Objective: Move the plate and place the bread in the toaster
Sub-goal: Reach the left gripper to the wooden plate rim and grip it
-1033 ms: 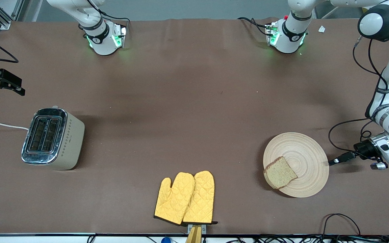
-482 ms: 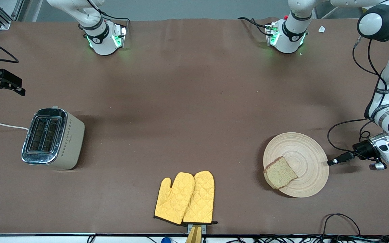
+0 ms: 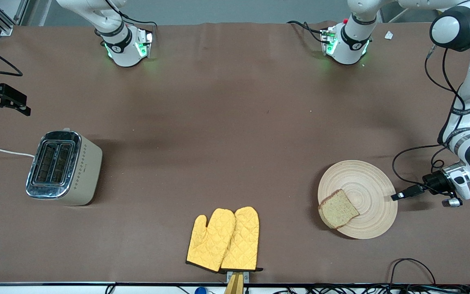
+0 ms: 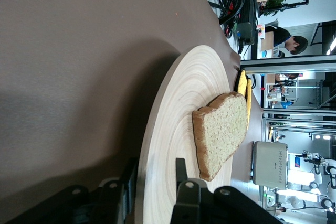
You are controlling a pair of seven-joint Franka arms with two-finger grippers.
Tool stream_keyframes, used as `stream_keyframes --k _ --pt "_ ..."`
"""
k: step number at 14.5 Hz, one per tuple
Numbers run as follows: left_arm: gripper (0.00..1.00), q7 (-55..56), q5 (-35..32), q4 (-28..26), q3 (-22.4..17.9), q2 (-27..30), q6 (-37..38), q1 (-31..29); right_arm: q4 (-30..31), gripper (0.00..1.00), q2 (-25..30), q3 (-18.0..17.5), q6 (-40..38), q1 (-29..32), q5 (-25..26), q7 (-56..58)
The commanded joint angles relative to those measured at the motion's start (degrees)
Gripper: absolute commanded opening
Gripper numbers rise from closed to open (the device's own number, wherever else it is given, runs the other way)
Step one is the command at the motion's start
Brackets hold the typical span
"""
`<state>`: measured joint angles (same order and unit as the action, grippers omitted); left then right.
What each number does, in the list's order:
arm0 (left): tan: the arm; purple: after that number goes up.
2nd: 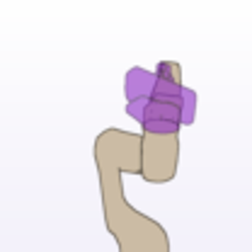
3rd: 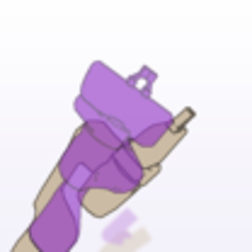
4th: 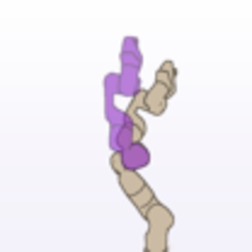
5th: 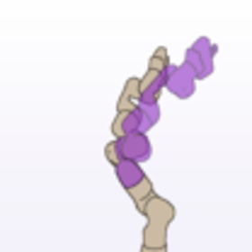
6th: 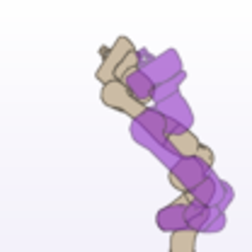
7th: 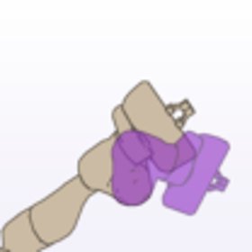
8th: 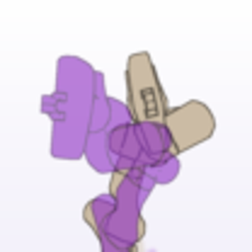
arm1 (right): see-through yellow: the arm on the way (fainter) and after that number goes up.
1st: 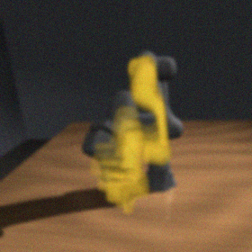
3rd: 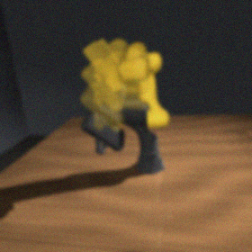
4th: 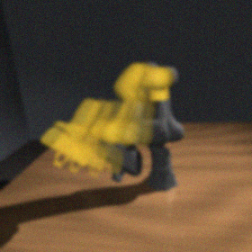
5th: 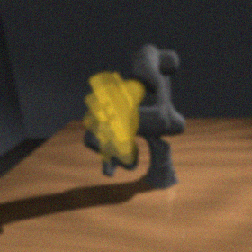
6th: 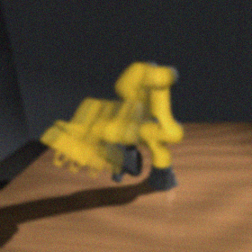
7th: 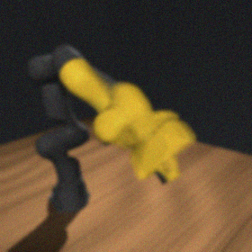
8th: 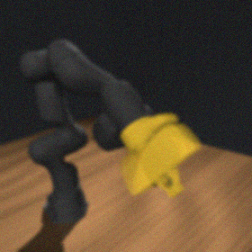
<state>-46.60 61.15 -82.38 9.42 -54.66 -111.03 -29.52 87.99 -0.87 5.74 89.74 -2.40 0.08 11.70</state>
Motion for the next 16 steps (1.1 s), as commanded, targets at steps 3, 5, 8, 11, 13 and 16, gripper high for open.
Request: stream_keyframes --k 3,5,8,11,13,16 --pt "0.26 -1.13 0.38 1.0 -0.28 -0.71 0.55 -0.01 0.78 1.0 0.78 -0.03 0.0 -0.23 0.0 -0.8" --pt "0.15 -1.65 -0.06 0.91 -0.28 -0.71 0.56 -0.19 0.78 1.0 0.78 -0.03 0.0 -0.15 0.0 -0.8" --pt "0.09 -2.53 -1.47 1.0 -0.28 -0.71 0.55 -0.19 0.78 1.0 0.78 -0.03 0.0 -0.15 0.0 -0.8" --pt "0.01 -2.53 -1.82 1.08 -0.28 -0.54 0.64 -0.1 0.78 1.0 0.78 -0.03 0.08 -0.15 -0.08 -0.81" --pt "0.0 -2.53 -5.4 1.35 0.33 0.08 1.08 -0.01 0.78 1.0 0.78 -0.03 0.52 -0.06 -0.08 -0.19" --pt "0.01 -1.48 -7.71 1.52 3.49 2.62 6.08 -0.1 0.69 1.0 0.78 -0.03 0.61 -0.41 0.0 -0.19"
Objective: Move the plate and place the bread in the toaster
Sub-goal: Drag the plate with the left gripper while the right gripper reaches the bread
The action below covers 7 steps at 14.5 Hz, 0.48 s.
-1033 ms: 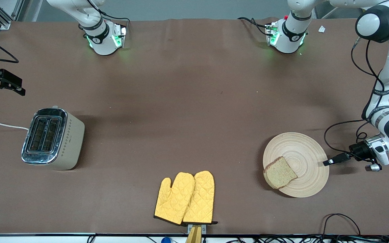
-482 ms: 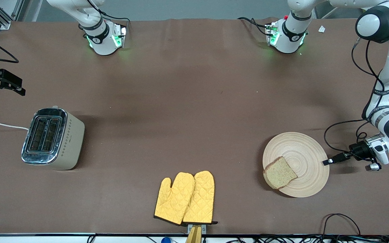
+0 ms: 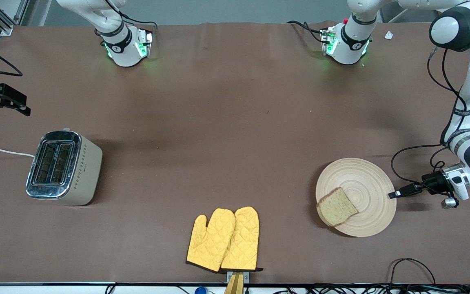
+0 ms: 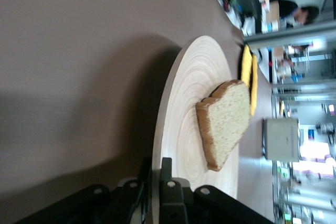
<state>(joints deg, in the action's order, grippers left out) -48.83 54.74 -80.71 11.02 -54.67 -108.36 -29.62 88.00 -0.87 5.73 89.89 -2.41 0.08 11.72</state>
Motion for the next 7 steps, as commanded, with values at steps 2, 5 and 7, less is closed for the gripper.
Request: stream_keyframes --k 2,5,7 --pt "0.01 2.59 -3.4 -0.24 3.99 4.92 4.03 1.22 0.6 1.0 0.78 -0.02 0.38 -0.66 0.0 -0.12" --pt "0.01 8.83 -4.29 -4.62 9.96 6.24 6.5 1.76 0.6 1.0 0.78 -0.11 0.64 -1.01 -0.17 -0.12" --pt "0.01 9.19 -3.94 -8.22 14.18 6.59 0.55 1.76 0.51 1.0 0.78 -0.11 0.55 -1.8 -0.69 -0.29"
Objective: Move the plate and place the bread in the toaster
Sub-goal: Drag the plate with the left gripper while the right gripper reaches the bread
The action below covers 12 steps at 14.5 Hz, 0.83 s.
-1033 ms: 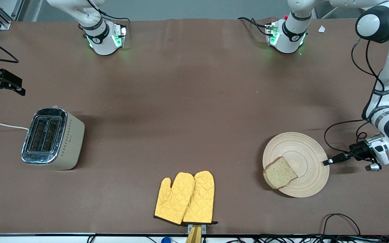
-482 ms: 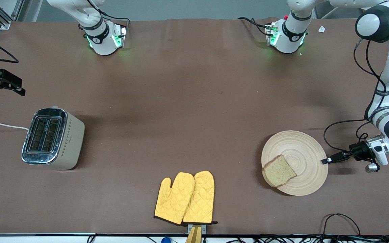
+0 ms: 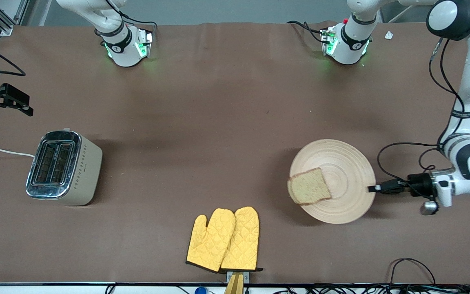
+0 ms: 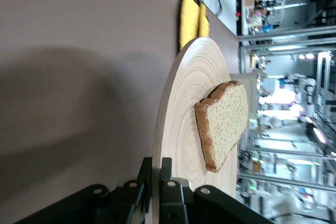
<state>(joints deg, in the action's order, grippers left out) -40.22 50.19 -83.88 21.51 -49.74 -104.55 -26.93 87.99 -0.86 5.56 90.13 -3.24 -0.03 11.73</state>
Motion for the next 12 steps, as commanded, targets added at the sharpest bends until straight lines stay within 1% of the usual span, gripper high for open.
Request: stream_keyframes --k 1,2,3,5,7,9,12 --pt "0.01 1.54 0.61 -6.02 6.24 1.57 -5.99 -0.58 0.52 1.0 0.78 0.07 0.22 -1.24 -1.98 -0.39" --pt "0.01 3.29 0.61 -6.2 7.75 1.22 -8.37 1.25 0.52 1.0 0.69 0.15 -0.04 -1.15 -4.52 -0.74" --pt "0.01 5.3 0.61 -6.12 7.85 1.05 -9.78 4.57 0.61 0.99 0.51 0.24 -0.3 -1.24 -6.28 -0.92" --pt "0.02 8.39 0.61 -6.38 7.85 0.96 -14.26 10.99 1.4 0.99 -0.62 0.16 -0.13 -2.2 -6.48 -3.97" --pt "0.03 9.72 0.78 -6.99 7.85 0.69 -20.4 16.01 1.31 1.0 -2.56 0.16 1.36 -5.09 -6.48 -8.02" --pt "0.02 9.72 1.14 -7.26 8.11 -0.01 -25.33 19.53 1.84 1.0 -6.5 0.16 5.3 -6.42 -6.65 -8.3" --pt "0.02 8.94 2.54 -7.52 8.11 -0.19 -29.39 24.54 4.38 1.0 -11.25 0.16 14.16 -9.31 -8.59 -8.56"
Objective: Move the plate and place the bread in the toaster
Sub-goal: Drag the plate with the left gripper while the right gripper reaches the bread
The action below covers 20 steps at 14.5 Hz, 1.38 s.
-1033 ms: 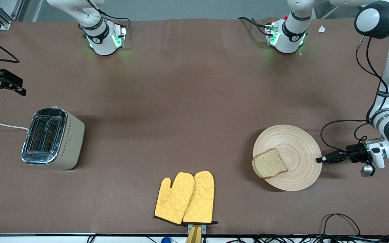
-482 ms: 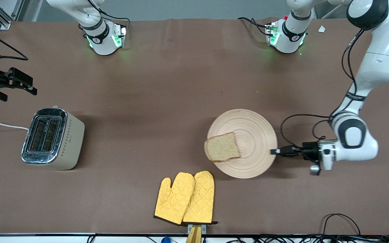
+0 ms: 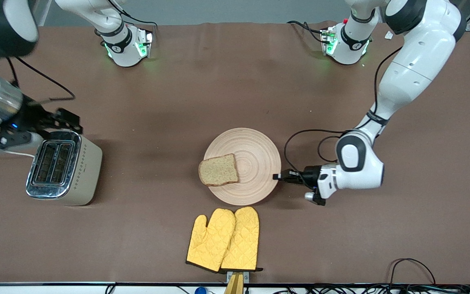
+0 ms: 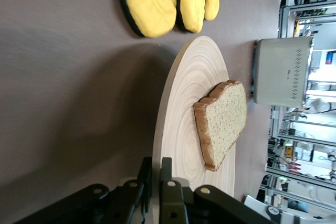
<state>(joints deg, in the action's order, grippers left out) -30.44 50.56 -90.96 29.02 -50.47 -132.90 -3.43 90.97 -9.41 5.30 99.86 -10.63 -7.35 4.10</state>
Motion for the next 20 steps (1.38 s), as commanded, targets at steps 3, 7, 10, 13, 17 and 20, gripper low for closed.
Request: stream_keyframes --k 3,7,10,13,17,20 --pt "0.03 -1.28 2.35 -1.06 0.51 0.46 -1.39 3.34 1.49 1.0 -7.8 0.42 11.04 -7.46 -1.52 -8.39" --pt "0.25 -2.08 3.05 -1.42 0.51 -1.21 -3.15 4.31 1.49 1.0 -14.56 0.42 18.17 -12.74 -1.61 -12.97" --pt "0.99 0.29 4.72 -1.15 0.51 -0.6 -3.85 3.7 1.49 1.0 -18.18 0.15 19.41 -14.16 -2.4 -13.24" --pt "1.0 8.62 3.5 0.69 0.51 1.68 -2.89 0.37 1.67 1.0 -19.85 0.15 19.59 -15.82 -5.13 -13.24" --pt "1.0 19.68 -7.8 9.72 -0.02 2.48 7.36 -5.25 6.21 1.0 -20.29 -0.02 23.51 -16.97 -8.09 -13.24" --pt "1.0 33.67 -22.04 15.71 0.94 3.79 19.14 -9.56 13.51 1.0 -18.72 0.06 29.77 -18.98 -11.89 -13.24"
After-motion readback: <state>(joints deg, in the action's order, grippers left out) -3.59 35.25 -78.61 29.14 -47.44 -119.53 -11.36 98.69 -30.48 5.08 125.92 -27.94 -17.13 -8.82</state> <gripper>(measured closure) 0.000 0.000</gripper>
